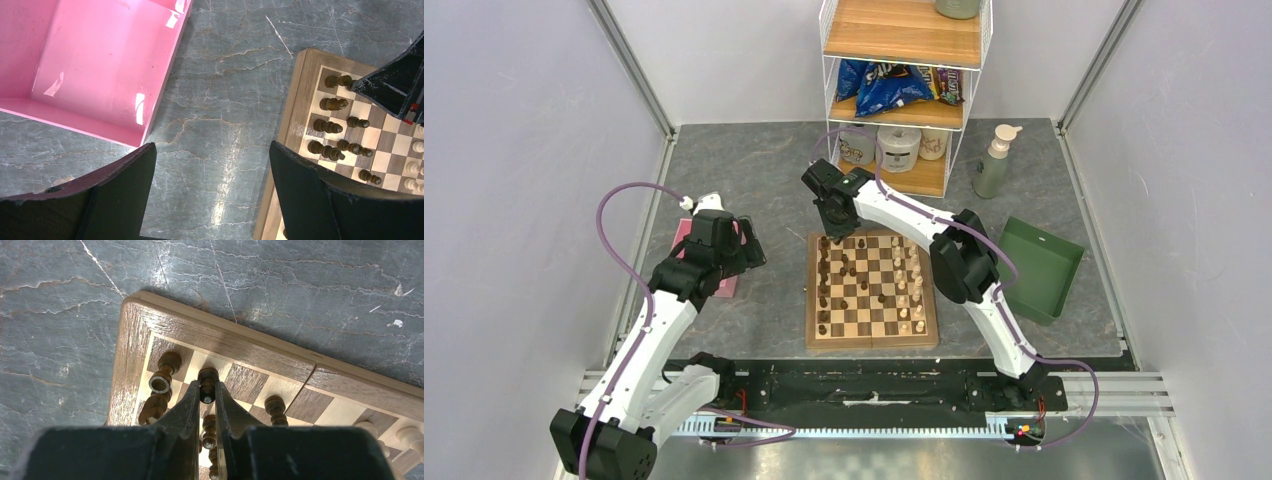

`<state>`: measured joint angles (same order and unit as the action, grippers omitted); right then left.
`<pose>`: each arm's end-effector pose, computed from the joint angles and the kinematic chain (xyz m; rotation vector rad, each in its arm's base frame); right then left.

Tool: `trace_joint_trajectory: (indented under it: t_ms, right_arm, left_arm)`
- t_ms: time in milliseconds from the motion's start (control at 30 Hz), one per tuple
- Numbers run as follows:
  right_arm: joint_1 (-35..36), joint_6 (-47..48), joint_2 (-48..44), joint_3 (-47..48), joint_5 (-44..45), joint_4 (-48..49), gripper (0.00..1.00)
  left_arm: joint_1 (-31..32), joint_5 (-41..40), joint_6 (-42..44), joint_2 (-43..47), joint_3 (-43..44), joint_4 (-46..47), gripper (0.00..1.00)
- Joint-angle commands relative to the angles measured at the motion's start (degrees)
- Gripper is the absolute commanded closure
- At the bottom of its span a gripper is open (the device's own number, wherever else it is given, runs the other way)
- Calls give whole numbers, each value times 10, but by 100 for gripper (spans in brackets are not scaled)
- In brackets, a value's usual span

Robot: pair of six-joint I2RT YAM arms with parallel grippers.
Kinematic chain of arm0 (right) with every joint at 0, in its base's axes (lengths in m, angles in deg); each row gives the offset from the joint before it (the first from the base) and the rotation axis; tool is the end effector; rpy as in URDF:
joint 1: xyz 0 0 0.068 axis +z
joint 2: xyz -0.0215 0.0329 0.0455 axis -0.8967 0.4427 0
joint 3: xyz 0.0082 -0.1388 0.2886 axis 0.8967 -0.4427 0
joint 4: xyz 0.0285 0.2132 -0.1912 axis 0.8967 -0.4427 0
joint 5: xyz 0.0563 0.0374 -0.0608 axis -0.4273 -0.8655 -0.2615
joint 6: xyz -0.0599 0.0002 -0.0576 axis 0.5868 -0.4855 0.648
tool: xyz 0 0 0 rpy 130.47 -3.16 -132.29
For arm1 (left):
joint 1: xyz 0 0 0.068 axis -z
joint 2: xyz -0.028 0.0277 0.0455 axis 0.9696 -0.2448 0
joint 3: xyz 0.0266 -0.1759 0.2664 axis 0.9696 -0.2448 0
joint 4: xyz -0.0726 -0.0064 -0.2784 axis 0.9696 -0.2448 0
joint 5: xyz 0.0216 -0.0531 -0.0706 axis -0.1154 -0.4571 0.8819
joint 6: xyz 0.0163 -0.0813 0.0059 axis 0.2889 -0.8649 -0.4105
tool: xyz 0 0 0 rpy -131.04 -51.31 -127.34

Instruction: Set up the chess pieces on the board

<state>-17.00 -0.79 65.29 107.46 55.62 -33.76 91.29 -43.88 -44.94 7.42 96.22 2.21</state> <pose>0.3975 0.4078 0.2053 -0.4749 2.6828 0.1826 0.1970 -0.0358 0.2950 -0.3852 2.3115 -0.0794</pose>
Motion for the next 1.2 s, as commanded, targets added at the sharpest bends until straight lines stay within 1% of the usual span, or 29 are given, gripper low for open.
trace_joint_trajectory:
  t_ms: [0,100,333,533,667,800,900,1033,1167]
  right_arm:
    - [1,-1,11,24,0,9,83]
    - [1,-1,12,21,0,9,82]
    - [1,1,6,25,-10,9,69]
    - [1,1,-28,28,-8,15,59]
    - [1,-4,-62,2,1,16,57]
    - [1,-17,-107,-60,10,33,57]
    - [1,-28,-129,-98,-3,42,57]
    - [5,-36,-129,-123,-15,43,58]
    - [12,-44,-118,-127,-20,40,58]
  left_arm:
    - [-3,7,21,0,5,9,10]
    - [-3,9,21,-2,5,9,10]
    - [-6,12,21,-4,5,10,10]
    - [-10,16,21,-6,5,11,10]
    - [-11,17,21,-6,4,12,10]
    - [-12,20,21,-6,4,13,10]
    - [-13,22,21,-5,4,14,10]
    - [-14,24,21,-5,4,14,10]
    - [-15,25,21,-5,3,15,10]
